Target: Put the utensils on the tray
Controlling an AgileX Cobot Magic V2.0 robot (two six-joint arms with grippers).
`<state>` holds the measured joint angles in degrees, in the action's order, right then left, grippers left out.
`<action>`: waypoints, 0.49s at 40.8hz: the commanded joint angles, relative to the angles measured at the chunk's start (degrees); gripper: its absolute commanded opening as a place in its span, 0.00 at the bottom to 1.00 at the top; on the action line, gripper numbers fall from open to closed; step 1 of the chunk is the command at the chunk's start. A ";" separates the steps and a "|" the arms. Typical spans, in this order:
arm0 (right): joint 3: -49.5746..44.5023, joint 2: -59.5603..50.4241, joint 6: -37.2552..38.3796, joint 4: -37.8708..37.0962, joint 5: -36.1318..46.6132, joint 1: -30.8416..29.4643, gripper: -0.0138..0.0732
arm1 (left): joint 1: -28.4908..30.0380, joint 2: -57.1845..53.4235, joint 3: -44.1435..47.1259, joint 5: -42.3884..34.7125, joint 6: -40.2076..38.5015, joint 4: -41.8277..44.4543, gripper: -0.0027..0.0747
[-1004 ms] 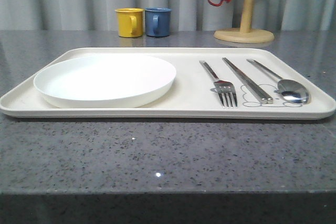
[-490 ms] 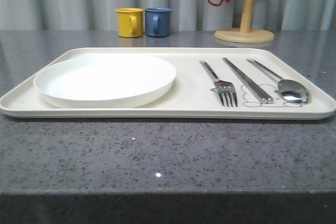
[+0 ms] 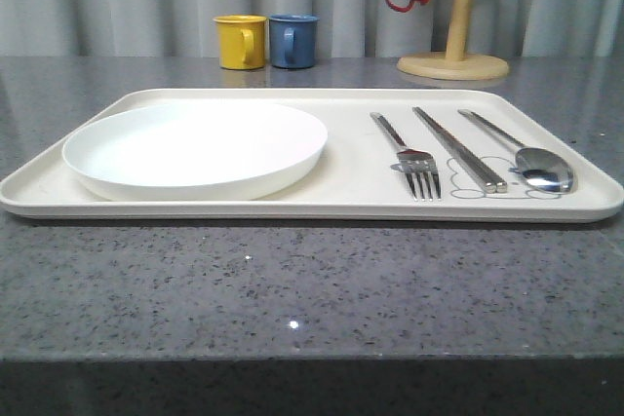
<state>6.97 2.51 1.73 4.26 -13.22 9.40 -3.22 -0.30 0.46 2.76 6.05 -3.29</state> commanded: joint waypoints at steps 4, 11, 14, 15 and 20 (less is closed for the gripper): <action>-3.91 -2.59 -0.46 2.12 10.68 -3.34 0.08 | -0.55 -1.39 -0.11 -4.32 -0.41 0.01 0.01; -8.67 -4.08 -0.46 2.22 15.73 -3.86 0.08 | -0.55 -1.39 -0.11 -4.32 -0.41 0.01 0.01; -8.48 -4.08 -0.46 2.22 15.07 -3.86 0.08 | -0.55 -1.39 -0.11 -4.32 -0.41 0.01 0.01; -8.47 -4.08 -0.46 2.22 15.14 -3.86 0.08 | -0.55 -1.39 -0.11 -4.32 -0.41 0.01 0.01; -8.47 -4.08 -0.46 2.22 15.22 -3.86 0.08 | -0.55 -1.39 -0.11 -4.32 -0.41 0.01 0.01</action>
<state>-1.51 -0.60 1.73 6.18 -3.25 5.96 -3.22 -0.30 0.46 2.76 6.05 -3.29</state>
